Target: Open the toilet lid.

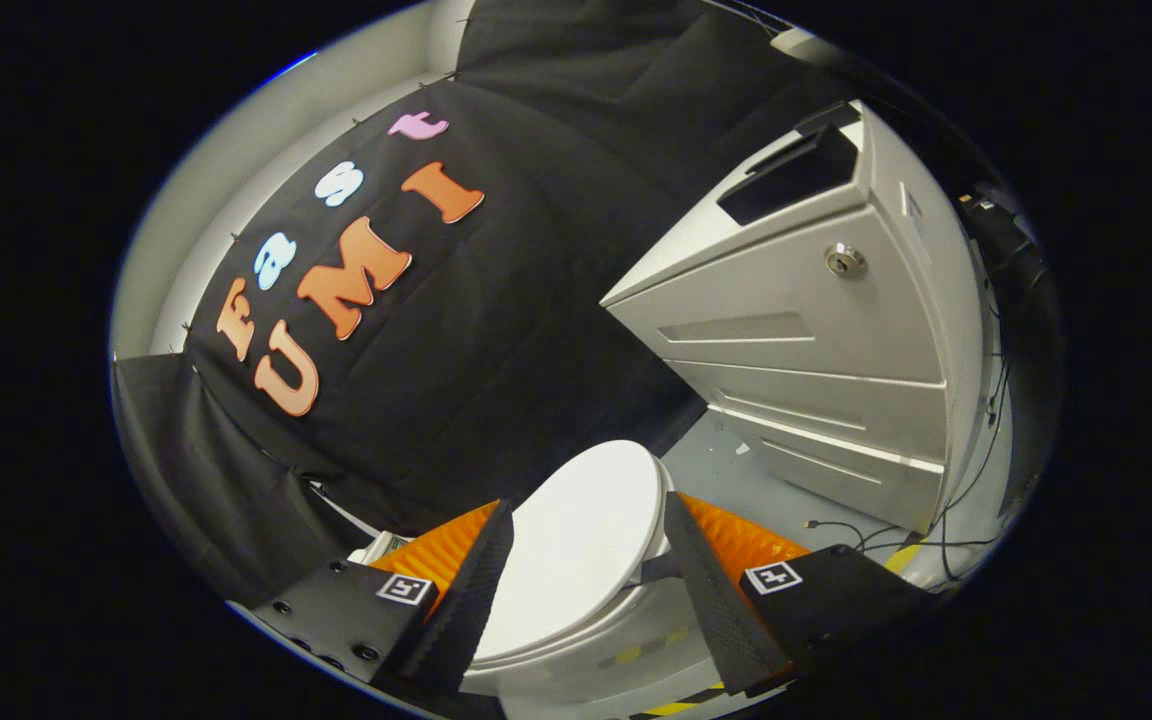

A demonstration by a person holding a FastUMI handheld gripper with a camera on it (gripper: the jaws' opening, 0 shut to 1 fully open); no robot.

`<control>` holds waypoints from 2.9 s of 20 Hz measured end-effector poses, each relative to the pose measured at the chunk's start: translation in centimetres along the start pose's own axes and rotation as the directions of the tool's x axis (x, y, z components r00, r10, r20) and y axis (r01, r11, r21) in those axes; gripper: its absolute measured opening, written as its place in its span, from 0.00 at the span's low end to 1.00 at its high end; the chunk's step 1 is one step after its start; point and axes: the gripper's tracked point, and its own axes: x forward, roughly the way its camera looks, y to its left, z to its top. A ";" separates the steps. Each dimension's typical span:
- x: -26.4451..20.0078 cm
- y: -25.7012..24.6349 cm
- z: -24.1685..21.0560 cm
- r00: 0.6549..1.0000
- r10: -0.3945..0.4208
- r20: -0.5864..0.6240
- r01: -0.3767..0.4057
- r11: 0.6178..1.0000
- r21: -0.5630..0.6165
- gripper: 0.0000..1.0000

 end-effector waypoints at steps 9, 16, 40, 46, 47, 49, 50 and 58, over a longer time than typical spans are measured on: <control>3.3 -4.6 -3.9 0.987 -0.095 -0.126 0.115 0.980 0.160 0.98; 5.1 -8.7 -5.1 0.974 -0.162 -0.158 0.204 0.932 0.300 0.98; 8.9 -6.6 -5.2 0.986 -0.012 -0.163 0.082 0.901 0.426 0.08; 8.1 -3.9 -3.6 0.988 -0.048 -0.150 0.086 0.961 0.263 0.08; 8.1 -3.2 -3.2 0.988 -0.049 -0.143 0.083 0.968 0.237 0.08; 7.9 -2.2 -2.7 0.990 -0.046 -0.133 0.067 0.985 0.159 0.08; 7.9 -1.7 -2.4 0.990 -0.046 -0.135 0.063 0.990 0.124 0.08; 9.5 5.1 3.2 0.998 -0.016 0.056 0.021 0.995 -0.098 0.08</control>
